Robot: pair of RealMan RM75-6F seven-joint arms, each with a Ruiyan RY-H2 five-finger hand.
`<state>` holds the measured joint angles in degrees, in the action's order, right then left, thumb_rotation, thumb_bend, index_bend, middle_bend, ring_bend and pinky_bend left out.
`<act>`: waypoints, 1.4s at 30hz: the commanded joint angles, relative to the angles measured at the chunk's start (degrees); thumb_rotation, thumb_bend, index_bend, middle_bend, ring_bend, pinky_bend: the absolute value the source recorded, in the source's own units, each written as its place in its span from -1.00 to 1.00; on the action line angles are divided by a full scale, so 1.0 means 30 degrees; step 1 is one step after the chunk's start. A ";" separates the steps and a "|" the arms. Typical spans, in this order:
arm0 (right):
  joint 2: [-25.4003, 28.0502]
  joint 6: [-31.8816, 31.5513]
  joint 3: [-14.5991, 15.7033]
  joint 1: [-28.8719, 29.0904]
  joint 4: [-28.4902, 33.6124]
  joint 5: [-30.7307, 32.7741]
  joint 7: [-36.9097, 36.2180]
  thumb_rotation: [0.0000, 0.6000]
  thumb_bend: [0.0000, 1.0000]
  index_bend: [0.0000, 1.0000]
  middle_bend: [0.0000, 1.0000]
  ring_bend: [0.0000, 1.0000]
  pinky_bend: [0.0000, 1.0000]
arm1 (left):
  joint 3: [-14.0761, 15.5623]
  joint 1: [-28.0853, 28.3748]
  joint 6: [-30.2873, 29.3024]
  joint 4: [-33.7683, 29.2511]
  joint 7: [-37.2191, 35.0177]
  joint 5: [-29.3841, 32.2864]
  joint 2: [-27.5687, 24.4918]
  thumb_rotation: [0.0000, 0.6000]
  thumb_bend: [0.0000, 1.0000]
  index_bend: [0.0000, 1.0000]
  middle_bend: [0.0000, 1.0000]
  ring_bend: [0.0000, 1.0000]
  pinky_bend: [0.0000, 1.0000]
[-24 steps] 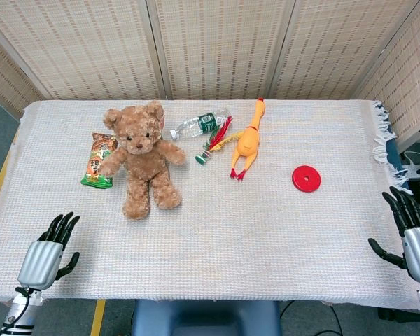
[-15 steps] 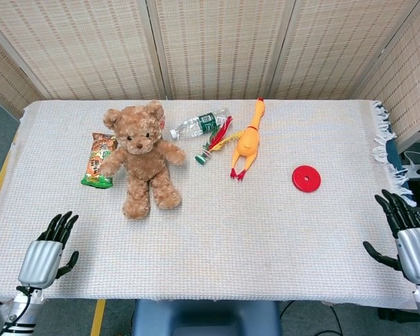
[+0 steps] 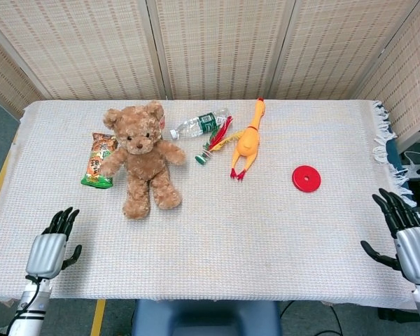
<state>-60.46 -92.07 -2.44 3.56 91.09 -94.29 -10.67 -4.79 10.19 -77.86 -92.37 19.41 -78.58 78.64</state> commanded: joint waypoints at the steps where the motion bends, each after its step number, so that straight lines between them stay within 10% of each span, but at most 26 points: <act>1: -0.0011 -0.0261 -0.0106 -0.0088 -0.0138 0.0002 -0.0008 1.00 -0.78 -1.00 -1.00 -1.00 -0.74 | -0.0948 0.0839 0.0535 0.0018 0.1047 0.0875 0.0644 1.00 -0.24 -1.00 -1.00 -0.90 -0.27; 26: 0.0937 0.0127 0.0398 0.0013 0.0043 -0.0492 -0.2371 1.00 -0.78 -1.00 -1.00 -1.00 -0.74 | -0.9085 0.7851 0.0853 0.6429 0.5675 1.0575 0.9412 1.00 -0.24 -1.00 -0.84 -0.76 -0.23; 42: 0.1092 0.0413 0.0417 0.0140 0.0182 -0.0350 -0.2499 1.00 -0.78 -1.00 -1.00 -1.00 -0.74 | -1.0378 1.0040 0.1010 0.7034 0.4788 1.2850 1.0467 1.00 -0.24 -0.83 -0.59 -0.57 -0.19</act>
<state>-57.20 -90.82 -1.19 3.98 91.64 -95.33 -18.15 -35.87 39.97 -74.69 -71.73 34.21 -40.13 109.72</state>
